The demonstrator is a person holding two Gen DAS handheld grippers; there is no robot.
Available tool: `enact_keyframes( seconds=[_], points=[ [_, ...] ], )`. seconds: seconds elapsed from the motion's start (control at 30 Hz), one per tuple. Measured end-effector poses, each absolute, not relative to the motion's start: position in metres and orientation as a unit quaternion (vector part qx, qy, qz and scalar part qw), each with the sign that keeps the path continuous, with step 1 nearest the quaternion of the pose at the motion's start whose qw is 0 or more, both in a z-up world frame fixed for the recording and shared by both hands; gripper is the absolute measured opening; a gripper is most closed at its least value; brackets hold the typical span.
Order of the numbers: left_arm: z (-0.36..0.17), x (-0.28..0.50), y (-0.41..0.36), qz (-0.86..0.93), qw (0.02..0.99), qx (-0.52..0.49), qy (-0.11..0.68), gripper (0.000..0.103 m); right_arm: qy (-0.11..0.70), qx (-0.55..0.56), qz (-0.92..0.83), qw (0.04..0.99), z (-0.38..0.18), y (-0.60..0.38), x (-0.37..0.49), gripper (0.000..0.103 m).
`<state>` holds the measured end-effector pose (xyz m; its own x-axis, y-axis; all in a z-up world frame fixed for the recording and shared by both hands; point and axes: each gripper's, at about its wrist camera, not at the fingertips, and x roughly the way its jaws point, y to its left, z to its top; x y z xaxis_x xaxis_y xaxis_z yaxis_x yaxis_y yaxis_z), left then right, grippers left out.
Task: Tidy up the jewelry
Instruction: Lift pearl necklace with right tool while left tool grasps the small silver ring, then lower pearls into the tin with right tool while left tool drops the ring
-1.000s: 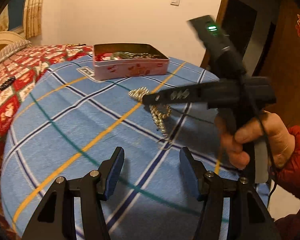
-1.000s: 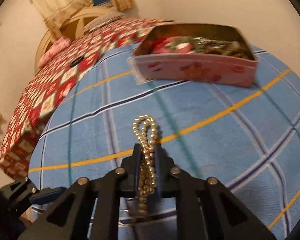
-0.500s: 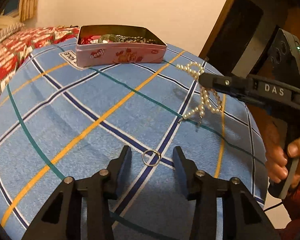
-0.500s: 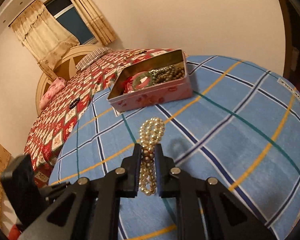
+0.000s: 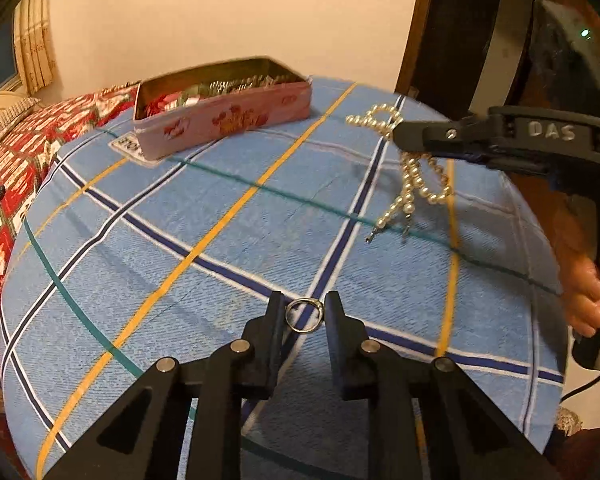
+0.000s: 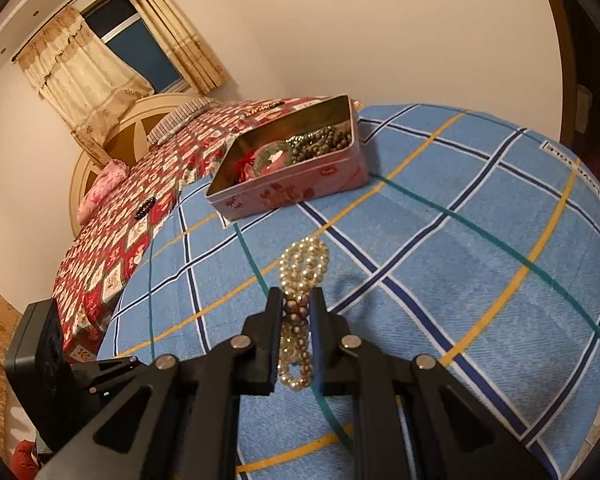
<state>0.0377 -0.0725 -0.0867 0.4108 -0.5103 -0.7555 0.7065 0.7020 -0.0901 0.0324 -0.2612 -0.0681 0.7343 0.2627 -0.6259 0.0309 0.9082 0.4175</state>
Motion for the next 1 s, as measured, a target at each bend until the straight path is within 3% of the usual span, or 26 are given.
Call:
enact_keyframes(
  seconds=[0.6,1.0],
  points=[
    [0.014,0.041,-0.050,-0.362,0.905,0.078,0.207,0.020,0.295,0.188,0.064,0.935,-0.023,-0.263,0.025,0.015],
    [0.031,0.091,-0.053,-0.345,0.921,0.040,0.177,0.020,0.247,0.159,0.084,0.952,0.017,-0.260,0.066,0.015]
  ],
)
